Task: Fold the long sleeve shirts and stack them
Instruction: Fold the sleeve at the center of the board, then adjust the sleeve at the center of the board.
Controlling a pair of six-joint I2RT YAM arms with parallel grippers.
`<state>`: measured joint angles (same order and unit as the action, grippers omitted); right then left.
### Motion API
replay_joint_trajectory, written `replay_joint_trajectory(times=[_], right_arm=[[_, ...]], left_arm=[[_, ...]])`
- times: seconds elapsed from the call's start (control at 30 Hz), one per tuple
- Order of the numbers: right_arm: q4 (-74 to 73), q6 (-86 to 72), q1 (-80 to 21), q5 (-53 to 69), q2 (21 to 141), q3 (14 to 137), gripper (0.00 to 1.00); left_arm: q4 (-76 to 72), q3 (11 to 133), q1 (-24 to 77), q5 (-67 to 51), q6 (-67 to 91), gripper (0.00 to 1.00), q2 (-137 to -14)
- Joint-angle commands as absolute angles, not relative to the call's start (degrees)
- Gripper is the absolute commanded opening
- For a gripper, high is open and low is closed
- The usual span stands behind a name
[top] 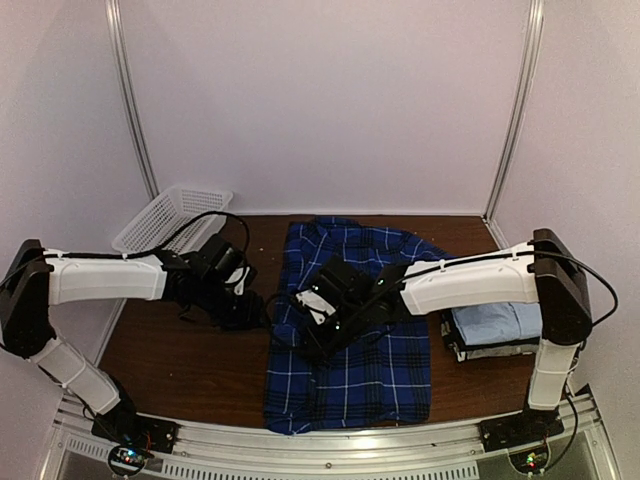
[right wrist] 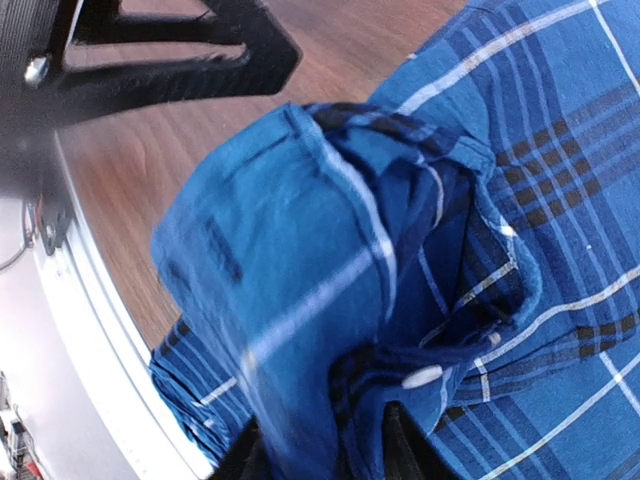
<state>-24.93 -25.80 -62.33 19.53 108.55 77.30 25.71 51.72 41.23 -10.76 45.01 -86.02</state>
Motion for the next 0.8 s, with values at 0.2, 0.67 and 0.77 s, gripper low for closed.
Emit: replay_joint_trajectory(times=[0.2,0.67,0.77], right_arm=[[-27.87,-23.54,-62.55,20.25,101.78,79.51,0.57],[-22.86,-26.17,-51.71,20.51,101.60,76.34,0.60],[-20.59,-26.98,-51.75,22.31,101.76,74.19,0.59]], left_arm=[[23.03,50.25,40.88,-12.22,45.00,0.53,-86.87],[23.45,47.68,42.59,-15.87,43.33,0.51,-88.16],[23.85,46.26,43.42,-14.84,43.48,0.52,-88.22]])
